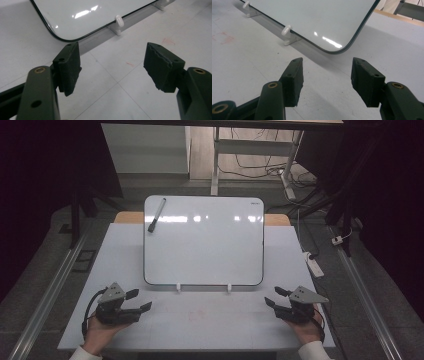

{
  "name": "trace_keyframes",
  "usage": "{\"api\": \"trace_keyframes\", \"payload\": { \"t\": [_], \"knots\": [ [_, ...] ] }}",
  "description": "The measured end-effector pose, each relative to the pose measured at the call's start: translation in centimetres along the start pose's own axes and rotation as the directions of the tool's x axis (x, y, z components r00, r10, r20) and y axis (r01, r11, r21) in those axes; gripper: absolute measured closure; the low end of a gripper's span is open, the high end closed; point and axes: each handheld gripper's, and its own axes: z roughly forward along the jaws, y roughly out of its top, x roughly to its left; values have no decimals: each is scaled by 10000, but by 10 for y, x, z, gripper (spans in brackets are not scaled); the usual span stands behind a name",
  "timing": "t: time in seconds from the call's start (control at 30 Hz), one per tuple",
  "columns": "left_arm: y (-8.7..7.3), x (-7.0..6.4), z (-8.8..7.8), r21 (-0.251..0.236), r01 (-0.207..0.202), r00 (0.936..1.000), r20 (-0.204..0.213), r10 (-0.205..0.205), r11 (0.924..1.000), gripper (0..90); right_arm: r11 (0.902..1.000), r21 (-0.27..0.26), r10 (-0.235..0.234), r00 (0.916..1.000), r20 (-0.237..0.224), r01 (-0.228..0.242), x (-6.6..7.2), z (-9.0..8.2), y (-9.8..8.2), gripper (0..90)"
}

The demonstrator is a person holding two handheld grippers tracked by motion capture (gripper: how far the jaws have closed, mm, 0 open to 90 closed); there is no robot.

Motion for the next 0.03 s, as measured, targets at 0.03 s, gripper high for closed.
{"api": "trace_keyframes", "payload": {
  "t": [0.03],
  "knots": [
    [0,0,0,-20,-18,10000,-6,18,10000,306,10000,-21,-13,10000,14,13,0,0,0,426]
  ]
}}
